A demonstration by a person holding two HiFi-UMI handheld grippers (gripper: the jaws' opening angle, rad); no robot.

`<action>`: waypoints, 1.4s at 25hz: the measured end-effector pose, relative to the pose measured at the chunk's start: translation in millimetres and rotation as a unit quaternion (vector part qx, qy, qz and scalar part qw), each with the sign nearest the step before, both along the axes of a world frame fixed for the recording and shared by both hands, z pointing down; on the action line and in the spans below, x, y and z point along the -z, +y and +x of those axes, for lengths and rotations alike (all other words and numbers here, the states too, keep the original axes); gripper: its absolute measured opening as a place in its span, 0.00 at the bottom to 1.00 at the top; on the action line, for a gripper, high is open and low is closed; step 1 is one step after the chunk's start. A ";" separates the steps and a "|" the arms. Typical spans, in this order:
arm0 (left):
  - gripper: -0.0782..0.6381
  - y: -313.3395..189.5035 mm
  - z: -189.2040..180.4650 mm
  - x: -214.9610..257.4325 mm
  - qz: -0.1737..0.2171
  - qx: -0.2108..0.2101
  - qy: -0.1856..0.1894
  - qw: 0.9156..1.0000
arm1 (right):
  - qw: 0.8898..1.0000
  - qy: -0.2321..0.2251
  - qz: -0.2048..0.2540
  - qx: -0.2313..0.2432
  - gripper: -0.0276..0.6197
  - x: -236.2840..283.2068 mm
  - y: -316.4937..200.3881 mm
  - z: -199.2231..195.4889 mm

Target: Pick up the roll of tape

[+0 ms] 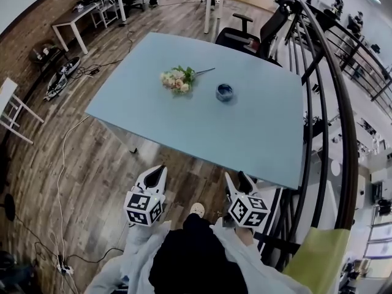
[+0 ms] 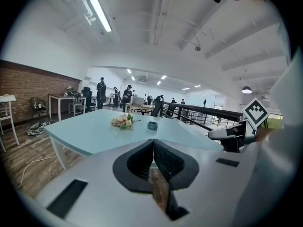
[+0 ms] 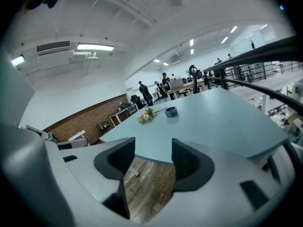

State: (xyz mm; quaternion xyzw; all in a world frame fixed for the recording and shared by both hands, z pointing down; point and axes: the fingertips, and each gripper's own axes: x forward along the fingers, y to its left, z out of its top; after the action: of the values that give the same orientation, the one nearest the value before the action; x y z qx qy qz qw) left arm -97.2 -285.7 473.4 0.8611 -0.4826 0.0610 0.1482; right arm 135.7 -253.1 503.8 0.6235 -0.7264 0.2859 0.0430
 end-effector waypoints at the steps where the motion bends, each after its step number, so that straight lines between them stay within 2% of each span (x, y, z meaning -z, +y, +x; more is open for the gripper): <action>1: 0.13 -6.6 2.1 -0.9 0.000 -0.001 0.000 1.000 | 1.000 -0.001 0.000 0.001 0.42 -1.6 -6.3 1.4; 8: 0.13 -39.5 18.9 -7.0 0.003 -0.011 0.000 1.000 | 1.000 -0.001 -0.008 0.003 0.46 -11.8 -32.2 10.4; 16: 0.13 -35.6 26.7 -21.8 -0.016 -0.015 0.008 1.000 | 1.000 0.005 -0.016 -0.001 0.48 -17.7 -33.7 17.9; 26: 0.13 -41.3 27.2 -27.3 -0.028 -0.020 -0.008 0.999 | 1.000 -0.010 -0.024 -0.003 0.49 -24.3 -41.9 14.2; 35: 0.13 -80.8 34.1 -30.4 -0.028 -0.030 -0.012 0.999 | 1.000 -0.015 -0.025 -0.006 0.50 -27.3 -82.3 15.7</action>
State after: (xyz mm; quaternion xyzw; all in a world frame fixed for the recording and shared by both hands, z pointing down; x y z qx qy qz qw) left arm -63.1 -366.6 503.8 0.8698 -0.4565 0.0896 0.1644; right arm 151.3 -335.4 531.0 0.6220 -0.7161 0.3134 0.0456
